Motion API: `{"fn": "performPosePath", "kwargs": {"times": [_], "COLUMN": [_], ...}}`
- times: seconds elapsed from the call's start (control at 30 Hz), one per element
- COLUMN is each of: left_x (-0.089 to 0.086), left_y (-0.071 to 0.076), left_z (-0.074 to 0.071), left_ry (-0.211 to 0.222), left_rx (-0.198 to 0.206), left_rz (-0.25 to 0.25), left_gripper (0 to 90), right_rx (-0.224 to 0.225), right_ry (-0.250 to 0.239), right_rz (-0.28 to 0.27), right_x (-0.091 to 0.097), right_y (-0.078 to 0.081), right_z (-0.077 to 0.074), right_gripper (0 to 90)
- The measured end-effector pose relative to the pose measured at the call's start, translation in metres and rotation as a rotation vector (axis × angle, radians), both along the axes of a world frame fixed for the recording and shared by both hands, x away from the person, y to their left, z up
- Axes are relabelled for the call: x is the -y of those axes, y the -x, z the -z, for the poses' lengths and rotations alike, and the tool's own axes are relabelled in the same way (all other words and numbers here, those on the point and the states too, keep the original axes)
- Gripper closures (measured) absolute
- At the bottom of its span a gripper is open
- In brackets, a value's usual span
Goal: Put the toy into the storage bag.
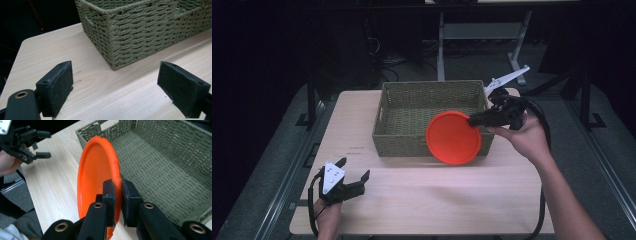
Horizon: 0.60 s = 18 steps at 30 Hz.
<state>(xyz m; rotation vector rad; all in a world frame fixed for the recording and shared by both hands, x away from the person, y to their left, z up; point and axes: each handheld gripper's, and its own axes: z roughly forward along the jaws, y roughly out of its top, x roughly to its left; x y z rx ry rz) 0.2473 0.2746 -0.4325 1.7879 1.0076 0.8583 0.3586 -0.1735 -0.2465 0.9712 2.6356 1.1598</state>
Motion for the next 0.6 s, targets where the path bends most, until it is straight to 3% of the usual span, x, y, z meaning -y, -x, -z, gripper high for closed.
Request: {"fn": "performPosePath", "kwargs": {"times": [0.3, 0.6], "left_x": [-0.001, -0.004], "left_y": [0.000, -0.003], "left_z": [0.000, 0.000], "left_ry": [-0.001, 0.015], "left_rx": [-0.002, -0.010], "left_rz": [-0.003, -0.007], "left_gripper": [12.7, 12.7], "right_rx": [0.020, 0.011], "right_ry": [0.007, 0.012], "right_rz": [0.014, 0.018], "right_x": [-0.005, -0.012], "right_y": [-0.014, -0.037], "right_z": [-0.019, -0.023], "right_gripper": [82.1, 82.0]}}
